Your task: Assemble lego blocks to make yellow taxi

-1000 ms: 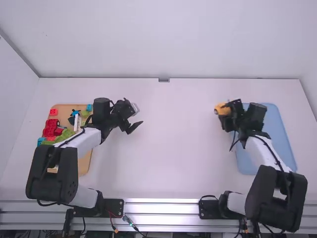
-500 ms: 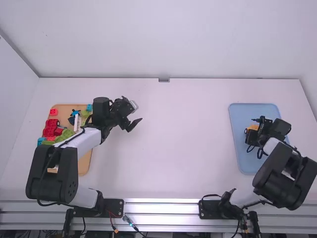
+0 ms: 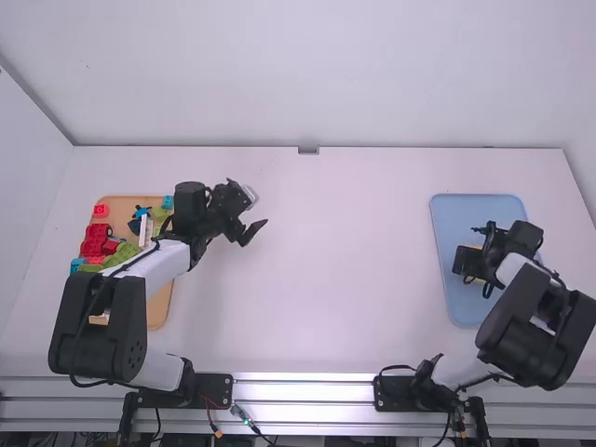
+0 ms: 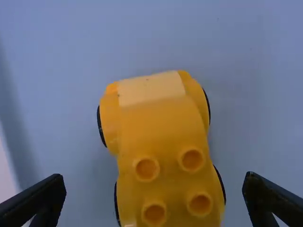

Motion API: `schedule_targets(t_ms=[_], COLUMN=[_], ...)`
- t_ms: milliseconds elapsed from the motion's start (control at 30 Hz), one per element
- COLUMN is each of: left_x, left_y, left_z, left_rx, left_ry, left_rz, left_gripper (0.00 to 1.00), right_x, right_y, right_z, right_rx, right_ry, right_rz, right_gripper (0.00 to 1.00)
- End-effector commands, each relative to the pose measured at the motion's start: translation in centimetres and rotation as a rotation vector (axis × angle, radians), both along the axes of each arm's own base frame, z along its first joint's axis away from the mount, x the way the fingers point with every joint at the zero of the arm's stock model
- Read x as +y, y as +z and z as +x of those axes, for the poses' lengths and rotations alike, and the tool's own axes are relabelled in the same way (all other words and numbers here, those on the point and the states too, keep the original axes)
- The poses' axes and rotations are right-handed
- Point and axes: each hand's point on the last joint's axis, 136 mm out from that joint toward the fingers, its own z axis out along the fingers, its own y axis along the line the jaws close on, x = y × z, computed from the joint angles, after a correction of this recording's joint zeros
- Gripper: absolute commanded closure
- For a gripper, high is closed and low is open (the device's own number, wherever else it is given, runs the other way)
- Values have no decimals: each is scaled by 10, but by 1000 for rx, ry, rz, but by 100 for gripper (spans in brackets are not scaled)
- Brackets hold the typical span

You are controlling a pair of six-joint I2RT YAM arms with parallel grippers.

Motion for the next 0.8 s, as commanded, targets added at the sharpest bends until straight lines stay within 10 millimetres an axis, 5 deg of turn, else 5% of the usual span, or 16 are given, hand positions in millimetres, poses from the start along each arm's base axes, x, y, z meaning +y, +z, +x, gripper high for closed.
schedule_targets(t_ms=[0, 233, 500, 767], left_x=[-3, 17, -23, -25], left_y=[12, 55, 109, 138], left_z=[-2, 3, -27, -40], left_rx=[21, 21, -68, -139], left_ry=[37, 282, 203, 185], left_rz=[-78, -148, -144, -171], left_gripper=[1, 1, 1, 1], right_x=[-11, 40, 162, 264], right_y=[39, 111, 170, 208], right_z=[19, 49, 69, 50], right_rx=[-44, -150, -333, -475], right_ry=[-54, 78, 396, 661], right_rz=[-93, -166, -174, -133], right_gripper=[1, 1, 1, 1])
